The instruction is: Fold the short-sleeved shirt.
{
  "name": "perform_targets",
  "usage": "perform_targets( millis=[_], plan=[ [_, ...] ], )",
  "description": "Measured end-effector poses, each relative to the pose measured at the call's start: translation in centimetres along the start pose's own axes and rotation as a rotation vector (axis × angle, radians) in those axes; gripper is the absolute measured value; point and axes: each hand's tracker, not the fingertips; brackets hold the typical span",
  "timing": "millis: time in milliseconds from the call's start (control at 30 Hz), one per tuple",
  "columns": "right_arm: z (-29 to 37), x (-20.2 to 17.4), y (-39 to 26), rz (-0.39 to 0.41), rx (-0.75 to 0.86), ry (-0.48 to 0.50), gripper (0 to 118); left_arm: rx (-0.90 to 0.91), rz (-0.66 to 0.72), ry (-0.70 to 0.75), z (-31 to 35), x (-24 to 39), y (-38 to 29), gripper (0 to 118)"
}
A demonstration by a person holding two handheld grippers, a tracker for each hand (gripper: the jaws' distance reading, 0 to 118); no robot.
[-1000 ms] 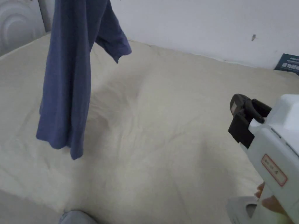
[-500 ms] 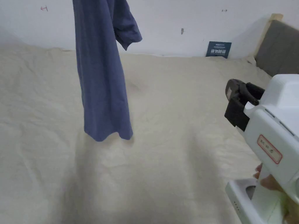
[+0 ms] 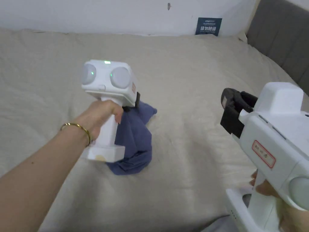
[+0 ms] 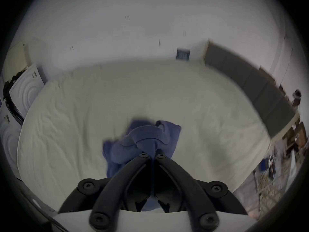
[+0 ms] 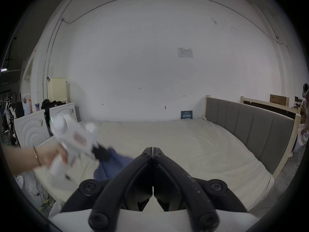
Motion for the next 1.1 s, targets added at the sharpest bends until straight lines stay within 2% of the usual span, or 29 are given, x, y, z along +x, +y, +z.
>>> perform_targets(
  millis=[167, 233, 267, 300, 333, 367, 433, 533, 767, 833, 867, 900, 967, 1000, 1067, 1100],
  plan=[
    [-1.2, -0.5, -1.0, 0.003, -0.033, 0.022, 1, -0.180, -0.016, 0.010, -6.1, 1.3, -5.4, 4],
    [-1.5, -0.6, -1.3, 0.007, -0.042, 0.028, 1, -0.162, -0.021, 0.008, -6.3, 1.3, -5.8, 19],
    [-1.6, -0.7, -1.4, 0.009, -0.045, 0.029, 1, -0.135, -0.027, 0.005, -5.6, 1.0, -5.3, 40],
    [-1.7, -0.7, -1.5, 0.011, -0.050, 0.032, 1, -0.118, -0.026, -0.004, -5.1, 0.5, -4.7, 81],
    [-1.8, -0.7, -1.5, 0.011, -0.054, 0.034, 1, -0.099, -0.011, -0.023, -4.5, -0.2, -3.9, 107],
    [-1.9, -0.7, -1.5, 0.010, -0.056, 0.035, 1, -0.059, 0.019, -0.049, -3.5, -1.0, -3.1, 118],
    [-2.0, -0.7, -1.5, 0.009, -0.056, 0.035, 1, 0.073, 0.064, -0.058, -0.2, -2.1, -2.0, 116],
    [-2.2, -0.8, -1.4, 0.008, -0.040, 0.026, 1, 0.240, 0.053, -0.066, 5.2, -4.2, -0.2, 115],
    [-3.0, -1.7, -0.6, 0.031, 0.022, -0.012, 1, 0.762, 0.077, 0.200, 15.6, -6.3, -3.7, 118],
    [-3.5, -1.9, -0.4, 0.023, 0.027, -0.013, 1, 0.846, 0.072, 0.300, 16.3, -6.2, -5.5, 113],
    [-3.6, -2.0, -0.2, 0.013, 0.031, -0.007, 1, 0.869, 0.072, 0.336, 16.6, -6.1, -6.4, 107],
    [-3.8, -2.1, -0.2, 0.007, 0.035, -0.004, 1, 0.882, 0.079, 0.345, 16.8, -6.2, -7.3, 96],
    [-4.0, -2.3, -0.1, 0.011, 0.040, -0.004, 1, 0.871, 0.094, 0.338, 16.4, -6.3, -8.6, 66],
    [-4.0, -2.5, -0.1, 0.016, 0.042, -0.001, 1, 0.860, 0.097, 0.340, 16.3, -6.4, -9.2, 45],
    [-4.1, -2.7, -0.1, 0.016, 0.045, 0.000, 1, 0.840, 0.123, 0.339, 15.6, -6.8, -10.2, 21],
    [-4.0, -2.7, -0.1, 0.011, 0.045, 0.005, 1, 0.830, 0.123, 0.336, 15.4, -6.9, -10.7, 5]
  ],
)
